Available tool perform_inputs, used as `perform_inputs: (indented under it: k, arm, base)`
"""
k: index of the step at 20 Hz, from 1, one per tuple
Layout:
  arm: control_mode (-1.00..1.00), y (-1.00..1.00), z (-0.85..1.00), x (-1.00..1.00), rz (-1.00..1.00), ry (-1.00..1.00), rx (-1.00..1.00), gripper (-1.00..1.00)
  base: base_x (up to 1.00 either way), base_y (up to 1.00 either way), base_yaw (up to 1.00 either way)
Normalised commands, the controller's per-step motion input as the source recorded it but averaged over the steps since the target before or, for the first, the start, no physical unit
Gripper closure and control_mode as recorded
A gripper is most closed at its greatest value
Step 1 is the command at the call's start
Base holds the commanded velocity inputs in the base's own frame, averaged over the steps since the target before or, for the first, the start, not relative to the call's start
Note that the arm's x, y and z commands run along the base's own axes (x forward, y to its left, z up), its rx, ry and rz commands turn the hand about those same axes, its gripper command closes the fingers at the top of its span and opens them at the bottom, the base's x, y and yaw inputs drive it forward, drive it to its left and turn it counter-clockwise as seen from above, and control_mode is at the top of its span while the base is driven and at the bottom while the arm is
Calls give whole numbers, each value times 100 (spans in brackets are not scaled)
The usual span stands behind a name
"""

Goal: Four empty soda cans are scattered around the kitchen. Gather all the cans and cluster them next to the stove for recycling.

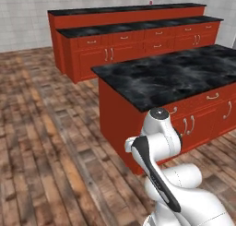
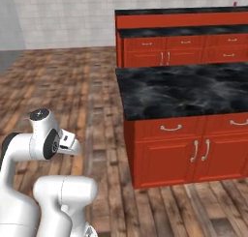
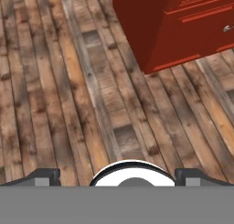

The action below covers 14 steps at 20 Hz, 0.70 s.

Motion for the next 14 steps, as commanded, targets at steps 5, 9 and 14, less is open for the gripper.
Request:
perform_inputs:
  k: [5,9,14]
  arm:
    - [100,0,0,0,0,0,0,-100]
    - [100,0,0,0,0,0,0,-100]
    - [100,0,0,0,0,0,0,-100]
  base:
    - [14,53,9]
    - [27,42,8]
    - [55,27,1]
